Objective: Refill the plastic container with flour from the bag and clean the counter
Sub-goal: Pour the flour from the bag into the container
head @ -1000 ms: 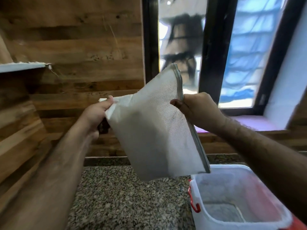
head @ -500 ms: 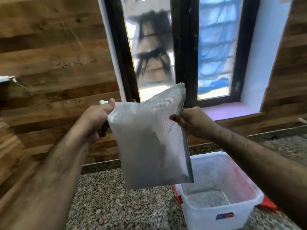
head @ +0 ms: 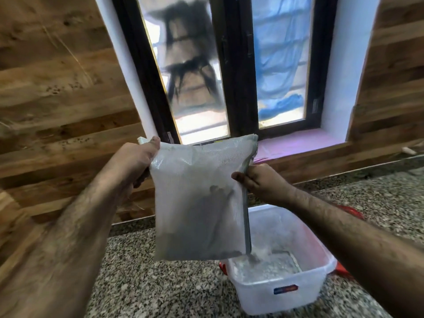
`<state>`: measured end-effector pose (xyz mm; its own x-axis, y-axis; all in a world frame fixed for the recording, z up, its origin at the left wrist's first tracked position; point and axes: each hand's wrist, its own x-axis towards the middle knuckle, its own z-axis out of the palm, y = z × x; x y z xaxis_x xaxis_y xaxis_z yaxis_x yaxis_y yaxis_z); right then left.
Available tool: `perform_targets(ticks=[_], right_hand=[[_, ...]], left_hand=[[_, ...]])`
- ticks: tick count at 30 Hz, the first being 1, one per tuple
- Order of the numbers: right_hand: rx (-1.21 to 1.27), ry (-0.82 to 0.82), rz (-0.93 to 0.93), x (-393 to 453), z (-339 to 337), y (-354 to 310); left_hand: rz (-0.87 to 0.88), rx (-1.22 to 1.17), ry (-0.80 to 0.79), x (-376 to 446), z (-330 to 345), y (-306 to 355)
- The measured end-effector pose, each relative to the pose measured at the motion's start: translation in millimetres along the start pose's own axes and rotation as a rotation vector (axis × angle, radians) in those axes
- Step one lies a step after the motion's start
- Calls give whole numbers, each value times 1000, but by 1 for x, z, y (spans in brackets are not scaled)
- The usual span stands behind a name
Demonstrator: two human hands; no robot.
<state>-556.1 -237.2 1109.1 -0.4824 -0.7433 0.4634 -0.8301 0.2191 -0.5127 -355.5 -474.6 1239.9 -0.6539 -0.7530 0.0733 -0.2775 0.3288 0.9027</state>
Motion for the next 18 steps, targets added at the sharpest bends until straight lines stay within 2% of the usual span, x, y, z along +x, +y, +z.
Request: perform_targets(ticks=[12, 18], right_hand=[[452, -19, 197, -32, 17, 44], [372, -50, 161, -45, 15, 59]], left_hand=[[63, 180, 47, -20, 48, 19], [83, 323, 98, -26, 62, 26]])
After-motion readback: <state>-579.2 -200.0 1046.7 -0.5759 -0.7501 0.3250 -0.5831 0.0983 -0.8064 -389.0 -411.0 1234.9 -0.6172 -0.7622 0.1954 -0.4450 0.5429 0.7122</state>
